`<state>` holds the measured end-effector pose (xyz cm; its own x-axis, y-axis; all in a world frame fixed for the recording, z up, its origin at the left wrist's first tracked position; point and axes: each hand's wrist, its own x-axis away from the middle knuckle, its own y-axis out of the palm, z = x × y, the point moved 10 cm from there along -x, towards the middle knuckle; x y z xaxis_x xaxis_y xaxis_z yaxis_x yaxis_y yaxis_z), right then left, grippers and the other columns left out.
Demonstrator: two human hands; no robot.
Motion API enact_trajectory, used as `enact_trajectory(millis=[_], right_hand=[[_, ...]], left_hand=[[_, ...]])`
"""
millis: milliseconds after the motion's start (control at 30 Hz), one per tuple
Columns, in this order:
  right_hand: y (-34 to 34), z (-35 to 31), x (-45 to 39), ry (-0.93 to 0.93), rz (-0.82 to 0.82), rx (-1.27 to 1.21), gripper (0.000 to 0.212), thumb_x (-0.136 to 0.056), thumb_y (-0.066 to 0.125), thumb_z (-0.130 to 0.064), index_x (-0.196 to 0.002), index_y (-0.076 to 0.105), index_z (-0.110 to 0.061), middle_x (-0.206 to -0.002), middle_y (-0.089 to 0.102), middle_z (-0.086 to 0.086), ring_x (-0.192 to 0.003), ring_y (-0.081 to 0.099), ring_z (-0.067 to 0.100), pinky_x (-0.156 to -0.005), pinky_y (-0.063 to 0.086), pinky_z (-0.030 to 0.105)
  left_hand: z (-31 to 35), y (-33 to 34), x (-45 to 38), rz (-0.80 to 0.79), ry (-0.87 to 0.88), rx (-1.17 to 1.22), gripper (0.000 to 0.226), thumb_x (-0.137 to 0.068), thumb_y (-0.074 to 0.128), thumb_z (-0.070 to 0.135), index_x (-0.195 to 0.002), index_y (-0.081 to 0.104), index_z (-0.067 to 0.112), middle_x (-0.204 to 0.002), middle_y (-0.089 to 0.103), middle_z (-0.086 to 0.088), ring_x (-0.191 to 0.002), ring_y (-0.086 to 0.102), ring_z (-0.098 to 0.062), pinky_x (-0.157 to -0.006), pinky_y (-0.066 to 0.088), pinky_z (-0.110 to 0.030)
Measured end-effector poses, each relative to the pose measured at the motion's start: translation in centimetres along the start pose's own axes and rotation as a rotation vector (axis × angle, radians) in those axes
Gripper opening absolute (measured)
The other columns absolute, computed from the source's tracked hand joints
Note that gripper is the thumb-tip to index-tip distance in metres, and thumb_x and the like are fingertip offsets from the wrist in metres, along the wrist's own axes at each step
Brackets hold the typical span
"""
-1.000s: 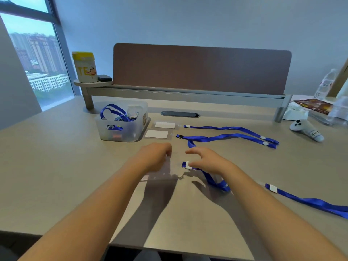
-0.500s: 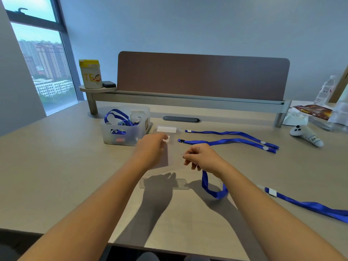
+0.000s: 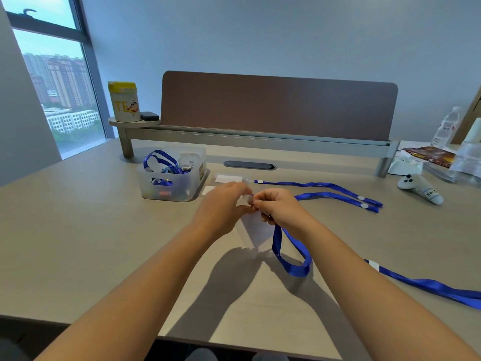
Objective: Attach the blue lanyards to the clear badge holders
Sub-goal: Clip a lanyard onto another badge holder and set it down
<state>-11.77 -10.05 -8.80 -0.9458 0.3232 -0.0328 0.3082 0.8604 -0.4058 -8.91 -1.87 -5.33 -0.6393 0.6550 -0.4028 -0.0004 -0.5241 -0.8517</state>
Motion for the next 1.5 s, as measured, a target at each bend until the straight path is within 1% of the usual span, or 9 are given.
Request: enact_trajectory(millis=[100,267,400,633,933,1133,1233,1333,1500], right_hand=[[-0.1,-0.3,0.0,-0.024,0.016,0.038,0.021,-0.093,0.044,-0.005,-0.104,0.061,0.0,-0.07,0.057,-0.004,-0.055,0.045,0.005,-0.043,0.038,0.007],[-0.2,-0.9,0.1,-0.066,0.033,0.07,0.021,-0.092,0.046,-0.006,-0.103,0.063,0.001,-0.068,0.057,-0.003,-0.058,0.045,0.005,-0.057,0.036,0.015],[-0.1,-1.6,0.3,-0.121,0.047,0.113,0.022,-0.092,0.049,-0.011,-0.101,0.063,0.002,-0.066,0.053,-0.004,-0.06,0.047,0.003,-0.059,0.036,0.012],[0.2,-2.7,0.5,-0.17,0.067,0.123,0.014,-0.091,0.051,-0.011,-0.09,0.062,-0.003,-0.065,0.049,-0.002,-0.06,0.043,0.007,-0.059,0.038,0.014],[0.2,-3.0,0.4,-0.13,0.089,0.045,0.026,-0.092,0.047,-0.009,-0.1,0.063,0.009,-0.062,0.047,-0.001,-0.057,0.04,0.008,-0.056,0.034,0.017],[0.5,-3.3,0.4,-0.162,0.098,0.024,0.026,-0.091,0.05,-0.01,-0.066,0.055,-0.015,-0.06,0.047,-0.003,-0.056,0.04,0.006,-0.056,0.035,0.016],[0.3,-3.1,0.2,-0.185,0.15,0.01,0.022,-0.091,0.049,-0.008,-0.07,0.056,-0.012,-0.063,0.048,-0.002,-0.061,0.043,0.009,-0.057,0.037,0.019],[0.0,-2.6,0.0,-0.137,0.149,-0.071,0.026,-0.092,0.047,-0.011,-0.068,0.056,-0.013,-0.064,0.049,-0.002,-0.06,0.043,0.008,-0.046,0.039,0.01],[-0.2,-1.6,-0.5,0.021,0.061,-0.255,0.025,-0.092,0.049,-0.012,-0.068,0.056,-0.012,-0.054,0.043,-0.001,-0.046,0.032,0.009,-0.042,0.031,0.015]], left_hand=[[0.3,-0.3,0.2,0.024,0.044,-0.032,0.031,-0.088,0.056,0.023,-0.115,0.052,0.007,-0.118,0.063,-0.012,-0.102,0.061,-0.025,-0.084,0.051,-0.029],[0.8,-0.9,0.3,0.049,0.154,-0.08,0.027,-0.087,0.056,0.017,-0.107,0.061,-0.001,-0.107,0.069,-0.019,-0.095,0.067,-0.032,-0.079,0.053,-0.031],[1.1,-1.3,0.2,0.033,0.18,-0.123,0.03,-0.091,0.05,0.018,-0.115,0.061,0.004,-0.116,0.067,-0.014,-0.104,0.064,-0.025,-0.09,0.049,-0.026],[0.5,-1.9,0.0,0.053,0.136,-0.175,0.029,-0.095,0.042,0.02,-0.116,0.057,0.006,-0.119,0.064,-0.01,-0.104,0.061,-0.02,-0.09,0.047,-0.022],[1.0,-2.1,0.1,0.055,0.163,-0.288,0.03,-0.098,0.033,0.02,-0.12,0.05,0.007,-0.123,0.06,-0.009,-0.106,0.059,-0.019,-0.092,0.045,-0.021],[-1.2,-2.7,-0.4,0.198,-0.029,0.115,0.027,-0.095,0.043,0.013,-0.098,0.063,-0.004,-0.099,0.068,-0.022,-0.079,0.056,-0.023,-0.075,0.045,-0.027],[-1.8,-2.9,-0.7,0.208,-0.081,0.28,0.025,-0.094,0.046,0.012,-0.097,0.064,-0.005,-0.094,0.069,-0.022,-0.077,0.058,-0.022,-0.072,0.049,-0.027],[-2.5,-2.3,-1.0,0.138,-0.122,0.461,0.025,-0.094,0.046,0.012,-0.103,0.063,-0.004,-0.097,0.067,-0.02,-0.079,0.059,-0.019,-0.064,0.046,-0.014],[-2.9,-0.5,-0.6,0.029,-0.179,0.562,0.038,-0.089,0.054,0.011,-0.126,0.048,0.005,-0.124,0.058,-0.016,-0.114,0.056,-0.028,-0.091,0.05,-0.034]])
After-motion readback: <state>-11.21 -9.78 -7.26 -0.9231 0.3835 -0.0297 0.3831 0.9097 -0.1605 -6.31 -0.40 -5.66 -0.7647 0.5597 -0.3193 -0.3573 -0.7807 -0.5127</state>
